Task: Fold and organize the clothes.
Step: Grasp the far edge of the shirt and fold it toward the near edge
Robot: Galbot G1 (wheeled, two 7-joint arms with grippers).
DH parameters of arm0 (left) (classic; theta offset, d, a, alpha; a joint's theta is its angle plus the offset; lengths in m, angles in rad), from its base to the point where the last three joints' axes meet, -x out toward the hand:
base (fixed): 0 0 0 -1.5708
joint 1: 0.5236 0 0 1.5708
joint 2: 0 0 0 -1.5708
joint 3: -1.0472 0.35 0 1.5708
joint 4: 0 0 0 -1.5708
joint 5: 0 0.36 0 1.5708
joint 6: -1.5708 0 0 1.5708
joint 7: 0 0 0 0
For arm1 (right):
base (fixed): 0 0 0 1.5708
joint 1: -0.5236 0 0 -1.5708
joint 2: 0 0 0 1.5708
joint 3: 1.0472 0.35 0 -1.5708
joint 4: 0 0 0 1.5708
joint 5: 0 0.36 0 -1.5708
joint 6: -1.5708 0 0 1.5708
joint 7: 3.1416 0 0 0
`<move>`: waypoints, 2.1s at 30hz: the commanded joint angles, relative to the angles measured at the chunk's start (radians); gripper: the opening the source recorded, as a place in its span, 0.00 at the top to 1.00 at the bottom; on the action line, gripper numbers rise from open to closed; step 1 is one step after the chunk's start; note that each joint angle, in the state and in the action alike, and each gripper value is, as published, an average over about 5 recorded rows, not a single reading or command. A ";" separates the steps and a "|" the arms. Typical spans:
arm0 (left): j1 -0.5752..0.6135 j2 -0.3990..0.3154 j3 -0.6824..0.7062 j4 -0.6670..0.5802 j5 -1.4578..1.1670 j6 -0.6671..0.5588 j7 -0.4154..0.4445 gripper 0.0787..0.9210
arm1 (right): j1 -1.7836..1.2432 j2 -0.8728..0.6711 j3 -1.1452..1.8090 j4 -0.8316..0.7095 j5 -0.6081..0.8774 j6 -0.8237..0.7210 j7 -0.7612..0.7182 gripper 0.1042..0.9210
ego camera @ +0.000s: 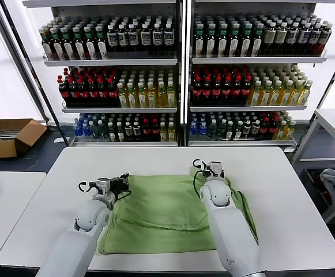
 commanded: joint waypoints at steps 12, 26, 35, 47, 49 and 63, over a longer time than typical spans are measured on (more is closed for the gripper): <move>0.303 0.004 -0.103 -0.328 0.078 -0.086 0.035 0.99 | -0.369 -0.130 0.023 0.585 0.058 0.009 0.011 0.99; 0.531 -0.041 -0.156 -0.416 0.171 -0.105 0.050 0.99 | -0.742 -0.111 0.100 0.769 0.037 0.028 0.015 0.99; 0.595 -0.068 -0.146 -0.443 0.228 -0.104 0.055 0.99 | -0.814 -0.149 0.131 0.747 0.038 0.047 0.027 0.99; 0.605 -0.078 -0.145 -0.434 0.282 -0.109 0.075 0.99 | -0.804 -0.143 0.109 0.700 0.015 0.063 0.011 0.99; 0.605 -0.079 -0.145 -0.436 0.288 -0.107 0.075 0.99 | -0.800 -0.139 0.110 0.689 0.009 0.063 0.012 0.99; 0.593 -0.100 -0.168 -0.504 0.337 -0.112 0.053 0.61 | -0.806 -0.132 0.122 0.691 0.007 0.176 0.012 0.71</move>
